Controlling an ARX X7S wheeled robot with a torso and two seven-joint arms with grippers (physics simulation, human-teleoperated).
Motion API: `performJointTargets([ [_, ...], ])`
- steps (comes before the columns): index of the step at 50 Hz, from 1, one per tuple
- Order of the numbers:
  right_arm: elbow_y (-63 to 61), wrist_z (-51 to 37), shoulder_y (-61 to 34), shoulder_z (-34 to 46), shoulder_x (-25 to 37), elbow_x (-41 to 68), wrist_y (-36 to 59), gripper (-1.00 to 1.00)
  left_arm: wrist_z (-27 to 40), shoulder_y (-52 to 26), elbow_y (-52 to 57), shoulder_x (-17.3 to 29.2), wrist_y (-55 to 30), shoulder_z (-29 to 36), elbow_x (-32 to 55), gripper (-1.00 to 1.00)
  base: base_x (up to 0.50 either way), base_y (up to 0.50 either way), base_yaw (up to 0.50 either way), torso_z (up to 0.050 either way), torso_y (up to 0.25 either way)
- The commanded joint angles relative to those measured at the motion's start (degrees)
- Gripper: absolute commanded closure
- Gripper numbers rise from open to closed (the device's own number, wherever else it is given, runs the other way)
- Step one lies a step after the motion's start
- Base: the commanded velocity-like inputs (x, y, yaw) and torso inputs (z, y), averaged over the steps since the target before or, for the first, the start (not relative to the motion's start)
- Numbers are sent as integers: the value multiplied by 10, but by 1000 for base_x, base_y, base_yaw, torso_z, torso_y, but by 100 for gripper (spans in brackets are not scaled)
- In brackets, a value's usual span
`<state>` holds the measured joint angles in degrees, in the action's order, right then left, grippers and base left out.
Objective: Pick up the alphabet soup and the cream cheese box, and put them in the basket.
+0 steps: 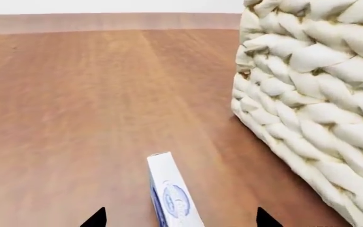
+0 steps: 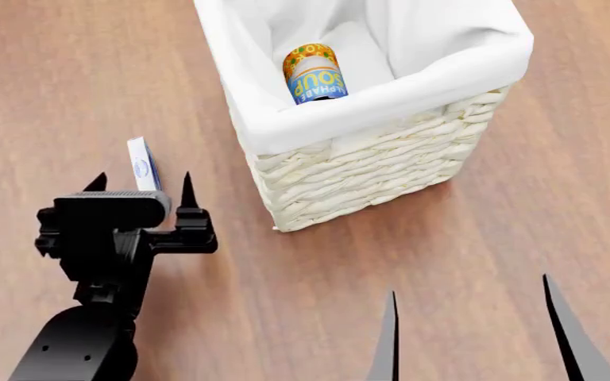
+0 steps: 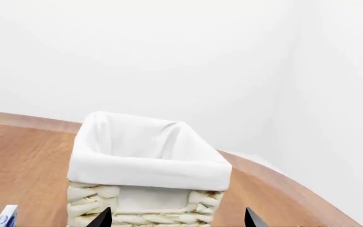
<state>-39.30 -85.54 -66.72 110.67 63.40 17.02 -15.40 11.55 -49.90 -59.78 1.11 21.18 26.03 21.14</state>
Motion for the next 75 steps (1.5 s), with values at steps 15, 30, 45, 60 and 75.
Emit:
performJointTargets([
  [15,1,5,23,-20,3,-3,-2,-100,27,-39,-121,-8,75,115,102,100,0,0,0,0,0],
  [30,4,7,38,-29,4,-7,-11,-100,81,-20,64,57,-3,148,106,100,0,0,0,0,0],
  [45,0,14,49,-37,7,-8,-11,-100,149,-106,361,184,-131,147,105,100,0,0,0,0,1],
  [60,-14,17,53,-47,18,-7,0,-100,30,-301,239,143,-163,128,142,100,0,0,0,0,1],
  [75,-4,14,70,-54,18,-14,-14,-100,-138,-348,297,123,-272,166,232,100,0,0,0,0,0],
])
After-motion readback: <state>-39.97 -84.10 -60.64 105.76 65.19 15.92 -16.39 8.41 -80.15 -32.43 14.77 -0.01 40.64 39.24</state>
